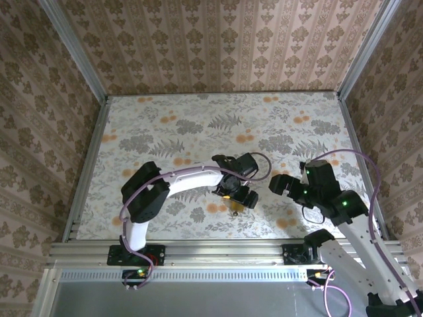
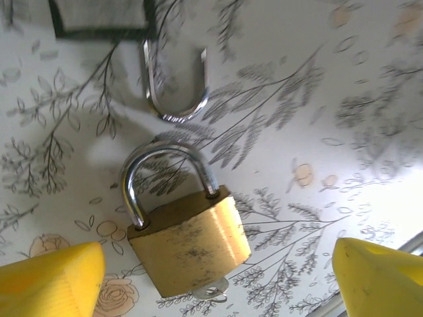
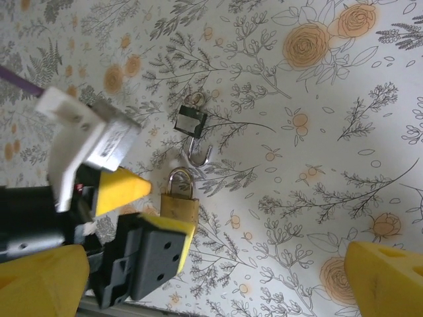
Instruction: Unlock with the key
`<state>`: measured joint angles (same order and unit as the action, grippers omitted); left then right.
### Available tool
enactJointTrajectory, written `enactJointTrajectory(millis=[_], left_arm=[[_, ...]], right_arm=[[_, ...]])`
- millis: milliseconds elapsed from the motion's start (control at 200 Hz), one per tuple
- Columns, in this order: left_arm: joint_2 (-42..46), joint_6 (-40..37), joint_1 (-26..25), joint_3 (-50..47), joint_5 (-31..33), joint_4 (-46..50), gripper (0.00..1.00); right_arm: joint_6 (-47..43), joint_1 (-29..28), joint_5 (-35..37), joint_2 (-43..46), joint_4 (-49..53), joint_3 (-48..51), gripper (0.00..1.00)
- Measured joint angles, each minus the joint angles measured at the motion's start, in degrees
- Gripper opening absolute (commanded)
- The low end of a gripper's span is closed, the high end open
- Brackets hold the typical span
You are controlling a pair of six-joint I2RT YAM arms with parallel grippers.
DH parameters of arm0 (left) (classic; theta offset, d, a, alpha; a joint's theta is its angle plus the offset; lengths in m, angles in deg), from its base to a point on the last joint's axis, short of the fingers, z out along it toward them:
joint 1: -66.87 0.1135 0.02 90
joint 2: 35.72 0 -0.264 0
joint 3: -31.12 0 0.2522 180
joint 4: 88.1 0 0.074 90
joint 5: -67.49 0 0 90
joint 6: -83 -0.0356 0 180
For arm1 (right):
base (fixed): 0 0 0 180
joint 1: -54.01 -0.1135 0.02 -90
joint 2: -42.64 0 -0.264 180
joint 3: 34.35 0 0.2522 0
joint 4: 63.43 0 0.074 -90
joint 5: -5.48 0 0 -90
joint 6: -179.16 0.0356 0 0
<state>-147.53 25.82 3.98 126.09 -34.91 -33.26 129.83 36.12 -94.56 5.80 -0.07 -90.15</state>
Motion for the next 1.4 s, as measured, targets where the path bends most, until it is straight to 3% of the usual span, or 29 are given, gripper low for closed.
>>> enactJointTrajectory(millis=[370, 730, 955, 1200, 1300, 1400], left_arm=[[-4.52, 6.34, -0.04, 1.68, 1.73, 4.04, 0.78], [-9.35, 6.88, -0.37, 8.72, 3.06, 11.47, 0.71], [-11.47, 6.88, -1.11, 11.13, 5.97, 15.06, 0.53], [-10.88, 7.58, -1.20, 11.34, 5.75, 14.99, 0.19], [-6.29, 8.24, -0.70, 7.21, 4.63, 10.78, 0.10], [2.27, 10.21, 1.55, -1.44, 2.69, 2.91, 0.08]], right_arm=[[0.35, 0.00, -4.85, 4.46, -1.77, 5.09, 1.00], [1.14, 0.00, -8.46, 4.66, -4.94, 7.08, 1.00], [1.31, 0.00, -9.53, 5.35, -7.21, 7.78, 1.00], [1.31, 0.00, -11.21, 5.33, -9.86, 7.98, 0.99], [1.27, -0.07, -12.81, 5.35, -10.99, 8.17, 0.97], [0.96, -1.46, -14.10, 6.93, -13.20, 9.29, 0.96]])
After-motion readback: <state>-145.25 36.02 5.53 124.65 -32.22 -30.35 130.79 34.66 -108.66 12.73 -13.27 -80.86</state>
